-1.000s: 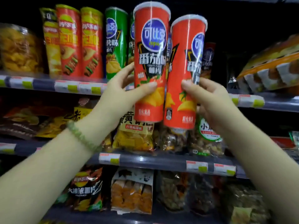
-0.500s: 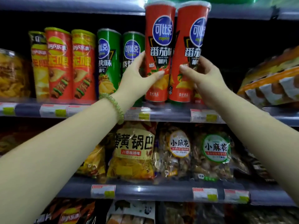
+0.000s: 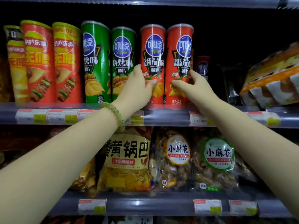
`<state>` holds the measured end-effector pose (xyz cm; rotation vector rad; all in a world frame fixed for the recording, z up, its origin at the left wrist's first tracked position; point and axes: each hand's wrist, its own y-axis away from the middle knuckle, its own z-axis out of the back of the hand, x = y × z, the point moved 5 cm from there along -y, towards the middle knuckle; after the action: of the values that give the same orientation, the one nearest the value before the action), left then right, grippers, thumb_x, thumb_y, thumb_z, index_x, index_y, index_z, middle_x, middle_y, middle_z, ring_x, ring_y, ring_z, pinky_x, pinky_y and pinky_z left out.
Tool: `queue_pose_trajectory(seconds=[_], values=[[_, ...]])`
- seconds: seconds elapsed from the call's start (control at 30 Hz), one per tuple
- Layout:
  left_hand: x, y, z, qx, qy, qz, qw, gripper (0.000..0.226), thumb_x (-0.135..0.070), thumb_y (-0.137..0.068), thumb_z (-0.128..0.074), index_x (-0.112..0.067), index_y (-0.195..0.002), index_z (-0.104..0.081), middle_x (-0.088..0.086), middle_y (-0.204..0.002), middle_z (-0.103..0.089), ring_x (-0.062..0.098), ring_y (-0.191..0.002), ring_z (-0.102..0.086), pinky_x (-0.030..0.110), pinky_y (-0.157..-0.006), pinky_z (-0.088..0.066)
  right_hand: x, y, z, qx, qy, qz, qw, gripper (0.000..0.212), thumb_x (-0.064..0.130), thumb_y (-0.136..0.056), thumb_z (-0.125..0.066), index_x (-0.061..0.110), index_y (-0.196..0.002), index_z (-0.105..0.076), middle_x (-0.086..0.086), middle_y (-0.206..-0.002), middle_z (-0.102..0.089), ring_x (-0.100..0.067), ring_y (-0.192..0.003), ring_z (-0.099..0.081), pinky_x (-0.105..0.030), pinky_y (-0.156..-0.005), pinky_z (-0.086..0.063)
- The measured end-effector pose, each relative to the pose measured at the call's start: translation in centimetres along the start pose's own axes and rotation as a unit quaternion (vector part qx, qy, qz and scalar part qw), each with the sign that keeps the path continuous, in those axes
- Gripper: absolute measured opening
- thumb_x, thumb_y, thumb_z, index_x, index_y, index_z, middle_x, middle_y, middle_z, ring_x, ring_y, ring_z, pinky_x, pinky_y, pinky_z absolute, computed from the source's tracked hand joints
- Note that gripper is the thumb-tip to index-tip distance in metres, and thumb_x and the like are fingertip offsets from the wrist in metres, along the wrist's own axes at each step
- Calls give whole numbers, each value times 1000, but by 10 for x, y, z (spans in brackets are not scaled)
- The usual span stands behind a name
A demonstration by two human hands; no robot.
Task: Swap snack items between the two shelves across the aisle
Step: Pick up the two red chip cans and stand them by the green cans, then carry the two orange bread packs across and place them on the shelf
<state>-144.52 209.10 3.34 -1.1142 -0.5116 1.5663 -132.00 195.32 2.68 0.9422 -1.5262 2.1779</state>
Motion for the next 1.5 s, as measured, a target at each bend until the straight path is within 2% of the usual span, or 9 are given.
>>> queue_pose_trajectory(seconds=[0.1,0.23,0.5,0.67,1.0,1.17,1.23,1.4,1.5], values=[[3,3,-6,-14,-2,-8,1000,66,-36,-101,-45,-7,-153,-17,13,-151,-40,25,-136,-43,34,-110,-36,-2,-2,1,-2,31,2,1000,75,51,-63,-77,24,-129,-56,3,-114,-71,-16,-101,-69,-41,-94,-55],[0,14,-11,-29,-7,-19,999,87,-42,-93,-58,-8,-153,-4,19,-147,-45,26,-117,-57,24,-90,-40,4,5,-5,-63,105,47,991,73,52,-69,-75,26,-132,-50,4,-120,-67,-18,-109,-64,-40,-98,-50],[-8,23,-13,-45,-68,-38,996,81,-35,-97,-52,-2,-153,-4,18,-161,-12,29,-144,-31,28,-108,-32,7,14,-1,-39,113,58,991,70,41,-83,-70,24,-143,-40,11,-118,-61,-13,-112,-61,-36,-99,-49],[-9,27,-11,-97,-103,-63,988,80,-38,-96,-53,2,-153,-12,18,-143,-30,28,-113,-54,23,-83,-41,11,17,-1,-50,131,61,988,73,40,-83,-70,22,-146,-37,10,-116,-57,-15,-114,-60,-35,-100,-48],[-6,29,-11,-115,-86,-76,987,86,-41,-92,-59,0,-153,-15,17,-162,-15,28,-150,-15,33,-119,-16,16,23,-3,-79,176,53,980,76,42,-82,-69,16,-146,-37,-7,-132,-58,-21,-122,-54,-35,-104,-43],[-19,43,1,-178,-55,-151,971,64,-32,-95,-56,0,-145,-35,18,-155,-30,31,-146,-26,41,-120,-24,37,50,19,-168,175,123,962,59,34,-84,-70,8,-133,-49,-7,-124,-55,-8,-107,-48,-6,-88,-34],[-33,54,-1,-199,-6,-187,962,55,-26,-94,-56,3,-139,-43,19,-145,-42,30,-139,-37,38,-118,-28,44,65,36,-185,185,156,953,51,35,-84,-68,8,-126,-54,-6,-119,-59,-11,-107,-55,-8,-90,-40],[-93,69,-44,-121,143,-218,958,46,-25,-93,-60,0,-131,-50,12,-127,-52,15,-120,-46,15,-104,-33,50,100,94,-208,221,164,939,46,33,-85,-65,5,-120,-58,-10,-114,-64,-18,-108,-61,-29,-92,-50],[-127,60,-81,-35,226,-188,955,50,-32,-90,-62,-3,-130,-52,11,-125,-54,18,-120,-52,27,-104,-42,54,121,135,-227,243,135,933,43,32,-84,-68,8,-119,-59,-5,-111,-65,-14,-104,-63,-23,-89,-51]])
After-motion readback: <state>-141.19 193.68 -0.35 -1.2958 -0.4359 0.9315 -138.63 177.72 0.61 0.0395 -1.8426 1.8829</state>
